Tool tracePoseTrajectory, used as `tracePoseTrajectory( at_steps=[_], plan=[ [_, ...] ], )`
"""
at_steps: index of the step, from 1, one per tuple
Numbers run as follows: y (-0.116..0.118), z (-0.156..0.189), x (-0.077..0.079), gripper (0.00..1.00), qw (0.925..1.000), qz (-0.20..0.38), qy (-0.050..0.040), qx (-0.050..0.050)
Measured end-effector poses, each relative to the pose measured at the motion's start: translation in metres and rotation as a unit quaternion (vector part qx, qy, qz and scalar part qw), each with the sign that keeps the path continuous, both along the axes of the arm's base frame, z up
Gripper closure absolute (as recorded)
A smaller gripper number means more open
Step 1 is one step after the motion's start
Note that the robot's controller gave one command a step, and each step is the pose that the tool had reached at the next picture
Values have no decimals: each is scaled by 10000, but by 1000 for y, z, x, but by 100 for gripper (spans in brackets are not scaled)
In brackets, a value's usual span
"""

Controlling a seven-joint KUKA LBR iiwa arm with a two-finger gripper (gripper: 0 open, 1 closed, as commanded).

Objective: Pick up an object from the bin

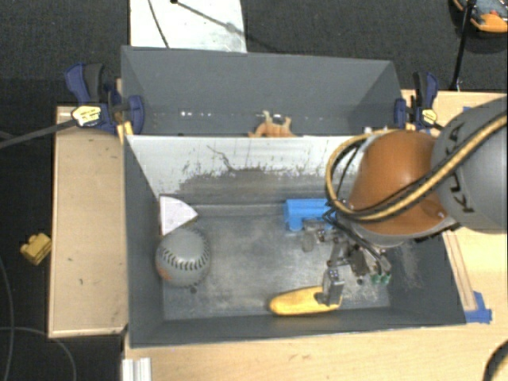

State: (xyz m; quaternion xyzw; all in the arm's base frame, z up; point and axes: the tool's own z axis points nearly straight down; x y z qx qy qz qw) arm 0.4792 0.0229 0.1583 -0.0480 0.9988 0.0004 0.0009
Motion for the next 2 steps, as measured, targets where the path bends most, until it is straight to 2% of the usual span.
tracePoseTrajectory(
  at_steps=[1, 2],
  plan=[
    [0, -18, 0, 0, 9961, 885, 2, -4],
    [8, -86, 3, 0, 9943, 1059, -85, -9]
  ],
)
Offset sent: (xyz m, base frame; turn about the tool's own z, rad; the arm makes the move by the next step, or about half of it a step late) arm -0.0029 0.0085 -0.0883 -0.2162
